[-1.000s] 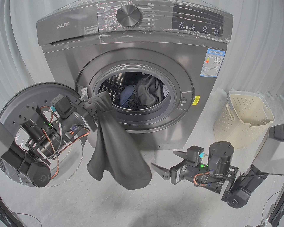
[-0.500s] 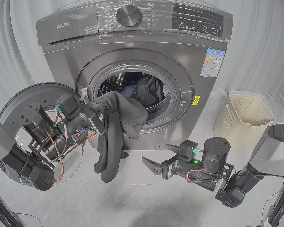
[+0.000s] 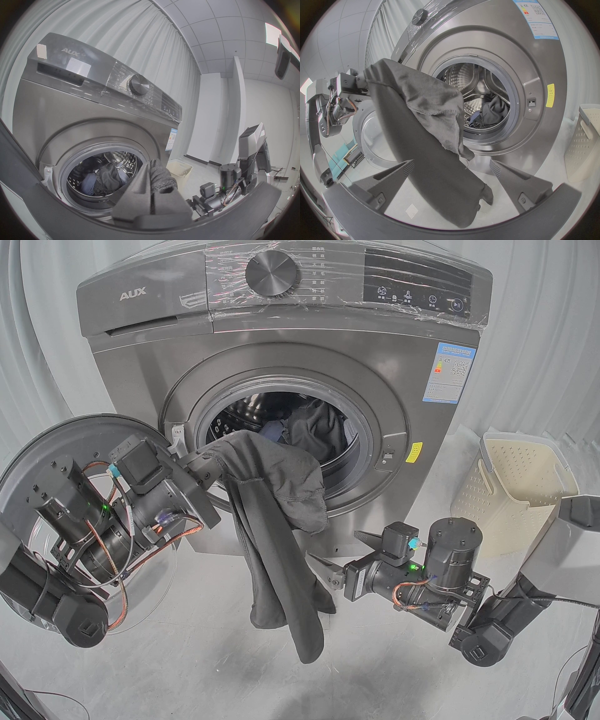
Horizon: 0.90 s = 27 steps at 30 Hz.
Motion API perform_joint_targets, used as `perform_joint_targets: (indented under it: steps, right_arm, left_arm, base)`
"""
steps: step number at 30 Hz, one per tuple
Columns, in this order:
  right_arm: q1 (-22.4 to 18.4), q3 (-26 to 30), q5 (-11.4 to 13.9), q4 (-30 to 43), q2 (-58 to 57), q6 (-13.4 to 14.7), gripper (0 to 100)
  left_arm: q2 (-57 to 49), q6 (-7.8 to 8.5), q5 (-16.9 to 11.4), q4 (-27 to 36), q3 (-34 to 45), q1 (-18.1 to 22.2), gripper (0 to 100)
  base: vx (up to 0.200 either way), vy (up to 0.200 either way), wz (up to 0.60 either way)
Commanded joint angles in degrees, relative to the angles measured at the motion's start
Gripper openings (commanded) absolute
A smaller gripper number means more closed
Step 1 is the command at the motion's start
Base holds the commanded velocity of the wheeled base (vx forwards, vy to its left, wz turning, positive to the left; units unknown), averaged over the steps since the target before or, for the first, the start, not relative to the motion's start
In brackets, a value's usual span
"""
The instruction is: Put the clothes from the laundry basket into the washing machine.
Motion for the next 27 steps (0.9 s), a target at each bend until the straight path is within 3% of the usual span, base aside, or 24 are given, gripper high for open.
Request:
perform_joint_targets:
  steps: [1,7,11,22,27]
  right_arm:
    - [-0.6,-2.0,0.0,0.0,2.0,-0.1,100]
    - [-1.5,-5.3,0.1,0.0,4.0,-0.3,100]
    - [-1.7,-6.9,0.2,0.0,4.5,-0.4,100]
    - [-0.5,-9.6,2.1,-0.2,7.1,-0.6,100]
    - [0.2,-13.3,2.6,-0.4,10.3,-0.6,100]
  left_arm:
    - [-1.3,-0.06,-0.4,-0.1,0.2,-0.2,0]
    - [-1.5,0.03,-0.6,-0.1,0.7,-0.4,0]
    - [-1.6,0.12,-2.3,-0.2,1.6,-0.6,0]
    - [-1.6,0.29,-2.3,-0.1,1.7,-1.2,0]
    - [-1.6,0.2,-2.4,-0.2,1.6,-1.1,0]
  base:
    - [0.0,0.0,0.0]
    - [0.0,0.0,0.0]
    - [0.0,0.0,0.0]
    - [0.0,0.0,0.0]
    - [0.0,0.0,0.0]
